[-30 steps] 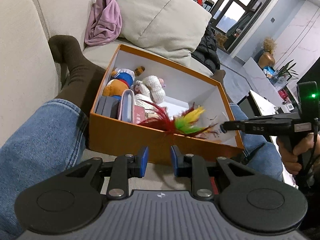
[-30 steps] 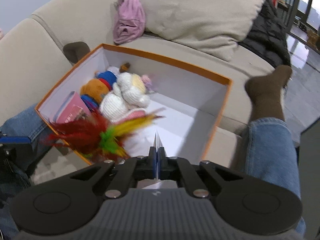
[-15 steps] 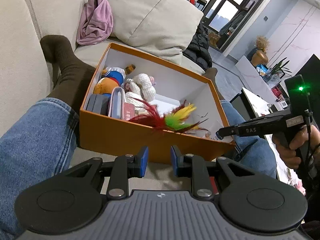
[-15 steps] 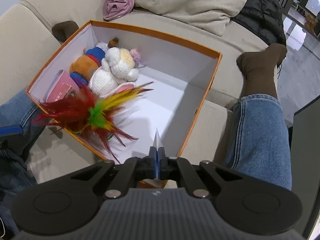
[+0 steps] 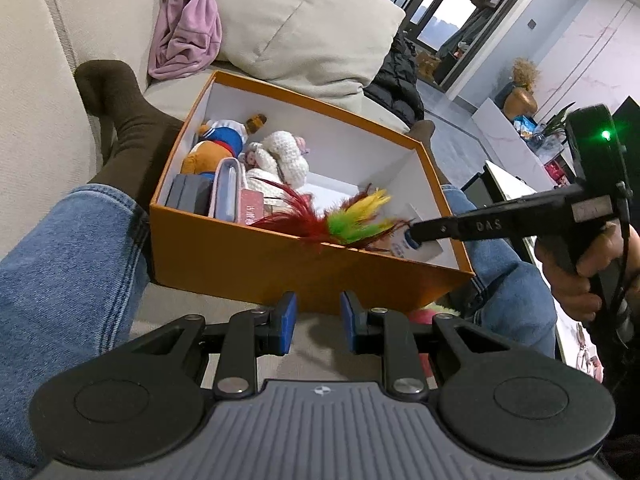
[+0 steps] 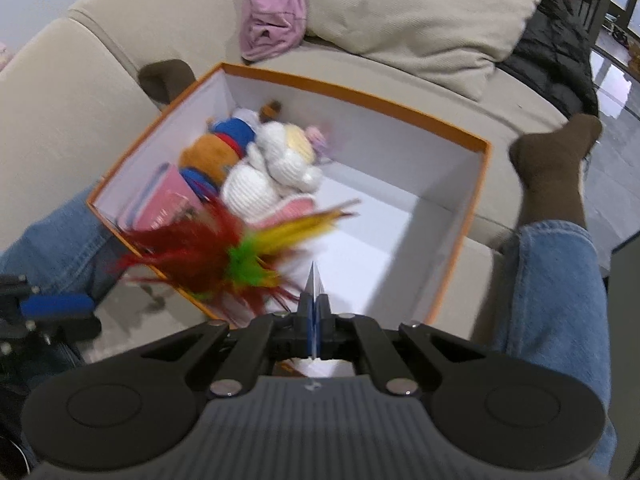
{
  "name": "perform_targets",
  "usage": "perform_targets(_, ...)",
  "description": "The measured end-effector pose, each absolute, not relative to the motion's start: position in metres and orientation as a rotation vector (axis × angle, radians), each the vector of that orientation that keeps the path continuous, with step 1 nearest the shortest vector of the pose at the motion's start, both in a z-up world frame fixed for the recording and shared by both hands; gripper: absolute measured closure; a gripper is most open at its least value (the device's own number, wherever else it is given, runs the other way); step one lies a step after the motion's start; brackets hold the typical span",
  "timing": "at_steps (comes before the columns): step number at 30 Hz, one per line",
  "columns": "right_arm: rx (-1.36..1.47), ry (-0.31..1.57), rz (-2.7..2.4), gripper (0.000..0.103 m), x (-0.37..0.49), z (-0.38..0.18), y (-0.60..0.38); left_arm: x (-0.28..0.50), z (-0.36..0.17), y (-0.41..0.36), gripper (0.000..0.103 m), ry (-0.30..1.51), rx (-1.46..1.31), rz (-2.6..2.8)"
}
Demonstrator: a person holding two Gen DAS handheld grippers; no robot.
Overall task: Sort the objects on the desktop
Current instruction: 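Move both tools down toward the pink pompom ball and pink roller tube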
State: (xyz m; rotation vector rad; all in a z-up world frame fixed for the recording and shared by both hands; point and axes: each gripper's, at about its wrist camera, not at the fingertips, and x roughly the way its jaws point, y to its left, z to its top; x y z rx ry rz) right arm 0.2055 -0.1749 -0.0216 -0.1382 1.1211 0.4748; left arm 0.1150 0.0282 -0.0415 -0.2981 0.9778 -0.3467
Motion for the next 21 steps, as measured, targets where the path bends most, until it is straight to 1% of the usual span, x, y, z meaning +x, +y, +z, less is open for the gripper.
perform_targets(11, -0.094, 1.163, 0.507, 0.101, 0.212, -0.031, -0.158, 0.119, -0.045, 0.029, 0.076, 0.998, -0.299, -0.339)
perform_targets(13, -0.093, 1.152, 0.51, 0.094, 0.21, -0.028, -0.159, 0.119, -0.045, 0.028, 0.076, 1.001, -0.295, -0.339)
perform_targets(14, -0.091, 1.143, 0.513, 0.094, 0.209, -0.026, -0.159, 0.119, -0.045, 0.028, 0.076, 1.001, -0.29, -0.339)
perform_targets(16, -0.094, 1.125, 0.515, 0.093, 0.205, -0.021, -0.161, 0.118, -0.046, 0.025, 0.074, 1.007, -0.272, -0.342)
perform_targets(18, -0.095, 1.097, 0.519, 0.093, 0.199, -0.014, -0.165, 0.115, -0.047, 0.021, 0.069, 1.012, -0.237, -0.354)
perform_targets(20, -0.079, 1.06, 0.535, 0.092, 0.19, -0.006, -0.172, 0.111, -0.048, 0.014, 0.068, 1.018, -0.194, -0.38)
perform_targets(21, -0.069, 1.037, 0.544, 0.092, 0.185, -0.002, -0.177, 0.108, -0.048, 0.011, 0.064, 1.02, -0.17, -0.399)
